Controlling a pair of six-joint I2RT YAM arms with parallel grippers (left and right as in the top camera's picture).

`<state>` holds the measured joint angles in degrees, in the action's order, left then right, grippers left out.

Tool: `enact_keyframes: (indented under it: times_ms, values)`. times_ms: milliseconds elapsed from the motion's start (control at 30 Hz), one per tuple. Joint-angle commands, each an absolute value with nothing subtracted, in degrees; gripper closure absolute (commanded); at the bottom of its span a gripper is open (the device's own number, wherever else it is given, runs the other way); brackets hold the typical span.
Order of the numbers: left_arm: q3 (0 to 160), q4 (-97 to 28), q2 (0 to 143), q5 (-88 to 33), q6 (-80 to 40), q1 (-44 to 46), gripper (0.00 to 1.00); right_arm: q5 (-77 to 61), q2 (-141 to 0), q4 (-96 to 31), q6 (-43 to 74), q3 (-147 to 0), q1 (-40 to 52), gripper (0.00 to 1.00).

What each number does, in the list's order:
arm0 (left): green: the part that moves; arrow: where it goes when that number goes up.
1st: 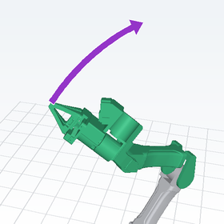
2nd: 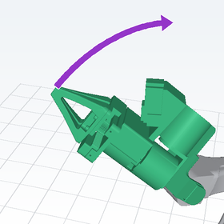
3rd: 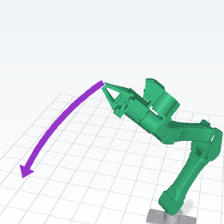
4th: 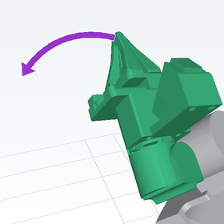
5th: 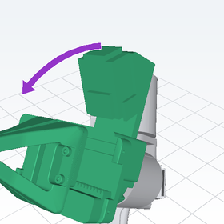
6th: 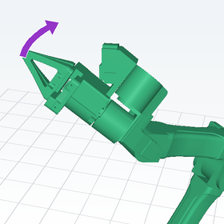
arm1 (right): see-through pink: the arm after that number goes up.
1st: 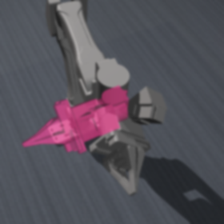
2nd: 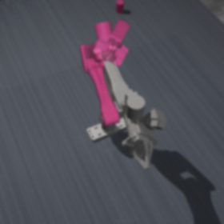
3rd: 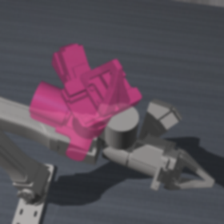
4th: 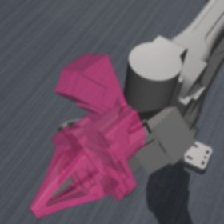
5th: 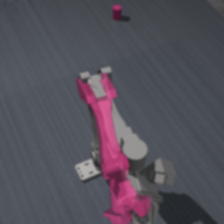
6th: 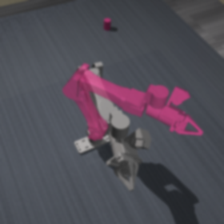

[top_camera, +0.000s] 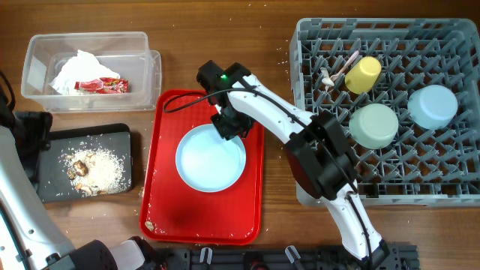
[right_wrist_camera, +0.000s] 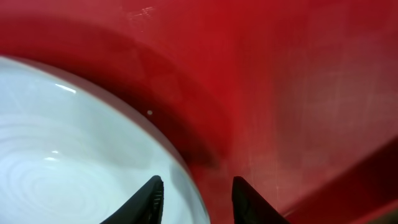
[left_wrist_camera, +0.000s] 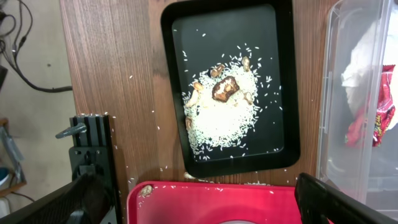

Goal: Sort waste into correct bins and load items into the dishwasher rack
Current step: 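Reach the right gripper to the plate and grasp its rim, then carry the plate with the right gripper and stand it upright in the rack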

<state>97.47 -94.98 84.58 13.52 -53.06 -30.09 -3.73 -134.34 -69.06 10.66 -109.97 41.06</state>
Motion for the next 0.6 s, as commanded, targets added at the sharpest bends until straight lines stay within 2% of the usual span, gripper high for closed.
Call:
enact_keyframes:
  times_ms: [0,67,100,300,567]
  values:
    - [97.82,-94.96,84.23,15.0,-52.75,-30.44,0.0,-2.94,-136.53,-68.79,11.0,-110.13,40.93,0.81]
    - [97.82,-94.96,84.23,15.0,-52.75,-30.44,0.0,-3.46,-136.51,-68.82,12.36,-110.13,40.93,0.94]
    - [97.82,-94.96,84.23,15.0,-52.75,-30.44,0.0,-3.6,-136.51,-68.93,13.3,-110.13,40.93,0.96]
    - [97.82,-94.96,84.23,15.0,-52.75,-30.44,0.0,0.73,-127.98,-74.08,13.72,-113.06,36.01,0.96]
    - [97.82,-94.96,84.23,15.0,-52.75,-30.44,0.0,14.57,-104.95,-76.97,14.13,-113.27,14.52,0.96]
